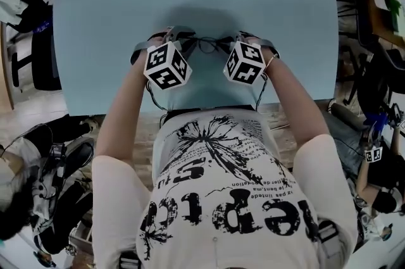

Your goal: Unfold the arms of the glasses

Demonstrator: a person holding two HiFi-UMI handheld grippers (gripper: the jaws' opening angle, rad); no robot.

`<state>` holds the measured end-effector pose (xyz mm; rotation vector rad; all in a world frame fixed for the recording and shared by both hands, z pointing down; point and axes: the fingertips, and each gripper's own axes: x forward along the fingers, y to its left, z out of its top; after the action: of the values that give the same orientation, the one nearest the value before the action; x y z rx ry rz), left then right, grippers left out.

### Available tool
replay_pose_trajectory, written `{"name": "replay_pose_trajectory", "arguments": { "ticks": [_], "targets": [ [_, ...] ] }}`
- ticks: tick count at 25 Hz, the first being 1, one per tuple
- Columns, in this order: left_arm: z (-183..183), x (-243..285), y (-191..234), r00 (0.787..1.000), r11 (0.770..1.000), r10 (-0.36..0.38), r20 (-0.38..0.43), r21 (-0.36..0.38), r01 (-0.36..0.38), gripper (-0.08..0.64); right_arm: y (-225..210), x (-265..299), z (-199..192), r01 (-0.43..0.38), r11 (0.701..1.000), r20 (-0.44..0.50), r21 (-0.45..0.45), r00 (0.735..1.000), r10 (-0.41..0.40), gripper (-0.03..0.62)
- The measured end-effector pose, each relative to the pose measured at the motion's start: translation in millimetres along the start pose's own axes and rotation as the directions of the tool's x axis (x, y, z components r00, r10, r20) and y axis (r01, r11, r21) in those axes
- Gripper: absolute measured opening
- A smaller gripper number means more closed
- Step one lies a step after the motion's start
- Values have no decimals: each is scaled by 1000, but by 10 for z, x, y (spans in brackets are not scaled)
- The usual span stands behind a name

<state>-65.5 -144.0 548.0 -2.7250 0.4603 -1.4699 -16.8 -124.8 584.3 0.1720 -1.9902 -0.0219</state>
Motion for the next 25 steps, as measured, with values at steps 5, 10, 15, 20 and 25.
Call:
{"name": "replay_pose_trajectory", "arguments": {
  "ticks": [5,10,15,20,25],
  "targets": [
    [72,200,-207,989,972,-103,-106,198,123,86,62,-39,-71,-6,1000,0,9,1000,6,35],
    [119,290,-354,978,952,-160,-132,242,188,91,74,-45,-107,-4,999,-5,43,1000,5,35],
    [153,333,-407,980,941,-150,-130,285,181,47,111,-56,-144,-8,999,-5,45,1000,8,35],
    [160,346,-396,982,934,-140,-128,314,173,34,101,-62,-153,-16,999,-3,45,1000,16,35],
    [176,295,-423,983,939,-161,-91,294,181,31,109,-63,-170,-24,999,-3,42,1000,24,35]
  ]
}}
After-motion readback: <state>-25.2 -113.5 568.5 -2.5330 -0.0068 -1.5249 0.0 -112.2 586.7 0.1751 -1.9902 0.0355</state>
